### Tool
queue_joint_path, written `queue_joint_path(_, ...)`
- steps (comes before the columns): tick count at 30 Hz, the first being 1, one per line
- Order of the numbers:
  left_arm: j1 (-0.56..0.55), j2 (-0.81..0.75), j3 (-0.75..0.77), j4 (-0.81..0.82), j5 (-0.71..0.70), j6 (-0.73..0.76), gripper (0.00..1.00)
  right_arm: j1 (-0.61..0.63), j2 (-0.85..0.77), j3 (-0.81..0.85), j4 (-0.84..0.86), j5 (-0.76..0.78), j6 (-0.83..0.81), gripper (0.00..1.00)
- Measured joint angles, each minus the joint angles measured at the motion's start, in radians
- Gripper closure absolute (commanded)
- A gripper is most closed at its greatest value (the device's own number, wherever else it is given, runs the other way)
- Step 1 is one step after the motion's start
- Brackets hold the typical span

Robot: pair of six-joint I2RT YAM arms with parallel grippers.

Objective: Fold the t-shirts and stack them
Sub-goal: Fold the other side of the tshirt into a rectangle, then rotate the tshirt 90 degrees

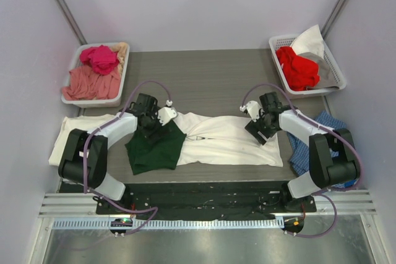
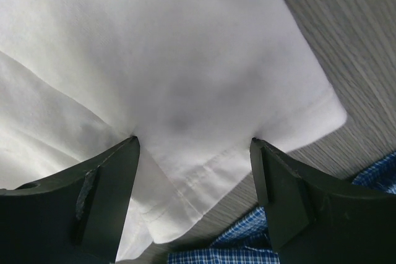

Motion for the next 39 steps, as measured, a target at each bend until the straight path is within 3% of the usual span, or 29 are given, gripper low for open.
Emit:
queue_joint_path(9,0.002,0.082,0.088,-0.082,0.003,0.004,0.12,0.039,0.013,-0.027,0.038,0.013,-0.027,0.2)
queue_joint_path(20,0.002,0.312,0.364,-0.284,-0.024,0.004,0.12,0.075,-0.014,-0.053,0.058,0.029,-0.057,0.2)
queue_joint_path(29,0.002,0.612,0.815,-0.41,-0.108,0.005,0.12,0.093,-0.03,-0.062,0.044,-0.019,-0.063,0.2)
queue_joint_path(39,-0.012,0.941,1.368,-0.377,-0.179,0.008,0.12,0.143,-0.026,-0.061,0.045,-0.087,-0.054,0.2)
